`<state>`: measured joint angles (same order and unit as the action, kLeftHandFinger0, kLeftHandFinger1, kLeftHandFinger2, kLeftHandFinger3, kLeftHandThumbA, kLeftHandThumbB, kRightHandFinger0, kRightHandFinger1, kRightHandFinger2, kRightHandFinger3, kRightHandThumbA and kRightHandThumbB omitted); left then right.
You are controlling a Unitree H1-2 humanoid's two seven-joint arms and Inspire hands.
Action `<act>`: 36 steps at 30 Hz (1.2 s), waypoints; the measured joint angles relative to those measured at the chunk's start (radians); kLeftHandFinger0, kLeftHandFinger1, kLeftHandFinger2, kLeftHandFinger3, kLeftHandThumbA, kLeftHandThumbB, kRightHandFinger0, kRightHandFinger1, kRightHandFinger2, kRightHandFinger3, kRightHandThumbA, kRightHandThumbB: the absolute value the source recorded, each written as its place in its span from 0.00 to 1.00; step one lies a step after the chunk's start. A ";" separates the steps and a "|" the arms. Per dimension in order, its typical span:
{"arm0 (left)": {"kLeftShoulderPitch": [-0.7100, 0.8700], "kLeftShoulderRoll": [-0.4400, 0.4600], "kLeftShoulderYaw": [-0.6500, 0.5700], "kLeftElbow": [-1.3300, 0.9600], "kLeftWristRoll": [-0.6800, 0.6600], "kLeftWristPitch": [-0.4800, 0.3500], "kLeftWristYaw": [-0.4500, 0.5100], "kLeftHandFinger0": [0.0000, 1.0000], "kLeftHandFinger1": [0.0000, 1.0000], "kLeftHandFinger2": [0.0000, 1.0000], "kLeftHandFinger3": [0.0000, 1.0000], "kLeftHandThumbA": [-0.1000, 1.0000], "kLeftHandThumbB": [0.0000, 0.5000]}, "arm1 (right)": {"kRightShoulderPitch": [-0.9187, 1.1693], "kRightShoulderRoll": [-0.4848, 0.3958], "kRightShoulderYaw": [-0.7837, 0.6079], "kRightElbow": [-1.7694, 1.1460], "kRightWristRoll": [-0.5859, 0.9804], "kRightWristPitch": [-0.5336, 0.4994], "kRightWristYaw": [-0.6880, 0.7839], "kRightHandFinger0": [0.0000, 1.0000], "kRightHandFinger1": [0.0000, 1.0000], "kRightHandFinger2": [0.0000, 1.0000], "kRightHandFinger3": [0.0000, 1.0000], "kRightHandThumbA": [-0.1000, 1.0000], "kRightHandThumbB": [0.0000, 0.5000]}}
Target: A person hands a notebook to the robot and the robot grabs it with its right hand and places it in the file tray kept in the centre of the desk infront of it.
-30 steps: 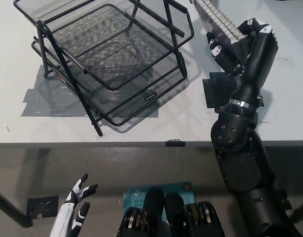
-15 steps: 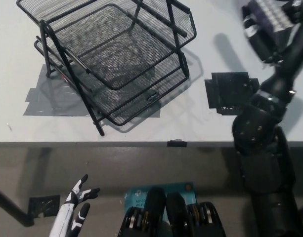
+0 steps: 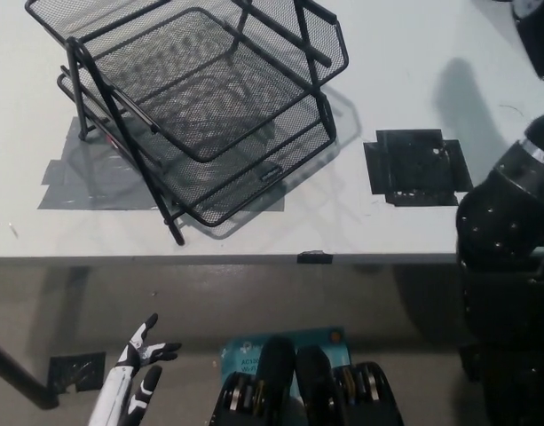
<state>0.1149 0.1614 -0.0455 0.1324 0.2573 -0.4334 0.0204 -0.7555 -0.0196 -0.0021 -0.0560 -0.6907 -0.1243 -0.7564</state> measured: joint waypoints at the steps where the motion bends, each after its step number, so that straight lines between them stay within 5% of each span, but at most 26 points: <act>1: 0.000 0.000 -0.001 0.000 0.000 0.000 0.000 0.96 0.99 0.97 1.00 1.00 0.61 | -0.003 -0.001 0.032 0.004 -0.018 -0.002 0.011 0.00 0.00 0.00 0.00 0.80 0.00; 6: 0.000 0.000 -0.001 0.000 -0.006 0.000 0.000 1.00 1.00 1.00 1.00 1.00 0.67 | -0.006 -0.001 0.113 0.066 -0.062 -0.019 0.025 0.00 0.00 0.00 0.01 0.84 0.00; 13: 0.000 0.000 -0.004 0.002 -0.023 0.000 -0.001 1.00 1.00 1.00 1.00 1.00 0.73 | -0.029 -0.018 0.225 0.254 -0.137 -0.040 0.034 0.00 0.00 0.09 0.18 0.96 0.00; 17: 0.000 0.006 -0.015 0.004 -0.029 0.000 -0.001 1.00 1.00 1.00 1.00 1.00 0.73 | -0.057 -0.038 0.279 0.331 -0.177 -0.043 0.044 0.00 0.00 0.13 0.24 0.85 0.00; 22: 0.005 0.013 -0.033 0.006 -0.036 0.000 0.000 1.00 1.00 1.00 1.00 1.00 0.74 | -0.108 -0.070 0.338 0.417 -0.219 -0.058 0.042 0.00 0.00 0.19 0.33 0.99 0.00; 31: 0.035 0.016 -0.052 0.005 -0.045 0.000 0.000 1.00 1.00 1.00 1.00 1.00 0.73 | -0.146 -0.166 0.474 0.586 -0.340 -0.105 -0.014 0.00 0.00 0.26 0.32 0.85 0.01; 36: 0.034 0.016 -0.051 0.005 -0.046 0.000 0.000 1.00 1.00 1.00 1.00 1.00 0.74 | -0.145 -0.208 0.538 0.642 -0.392 -0.124 -0.047 0.00 0.00 0.21 0.31 0.79 0.00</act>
<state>0.1494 0.1771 -0.0969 0.1375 0.2115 -0.4334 0.0203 -0.9004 -0.2279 0.5359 0.5858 -1.0827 -0.2479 -0.8037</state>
